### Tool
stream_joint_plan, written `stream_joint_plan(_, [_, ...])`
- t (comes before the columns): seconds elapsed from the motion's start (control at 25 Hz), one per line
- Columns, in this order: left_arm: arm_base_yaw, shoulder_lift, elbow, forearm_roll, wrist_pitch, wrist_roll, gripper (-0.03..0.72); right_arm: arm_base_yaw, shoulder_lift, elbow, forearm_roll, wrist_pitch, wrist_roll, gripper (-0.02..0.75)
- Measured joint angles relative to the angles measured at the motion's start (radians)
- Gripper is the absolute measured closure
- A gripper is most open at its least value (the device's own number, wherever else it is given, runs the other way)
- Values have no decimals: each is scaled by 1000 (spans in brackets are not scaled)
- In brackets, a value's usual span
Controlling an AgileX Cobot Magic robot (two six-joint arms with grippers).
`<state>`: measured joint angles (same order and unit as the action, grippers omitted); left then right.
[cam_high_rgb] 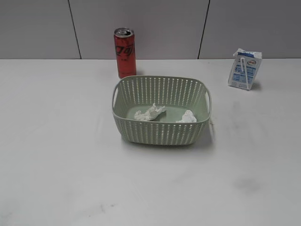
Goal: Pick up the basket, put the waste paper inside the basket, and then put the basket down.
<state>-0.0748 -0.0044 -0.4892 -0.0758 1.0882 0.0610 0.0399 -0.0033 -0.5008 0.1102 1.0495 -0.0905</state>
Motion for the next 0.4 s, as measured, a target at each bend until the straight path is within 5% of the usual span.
stream_joint_plan(0.4, [0,0,0,0,0,0,127,0,0,0,0,0,0,251])
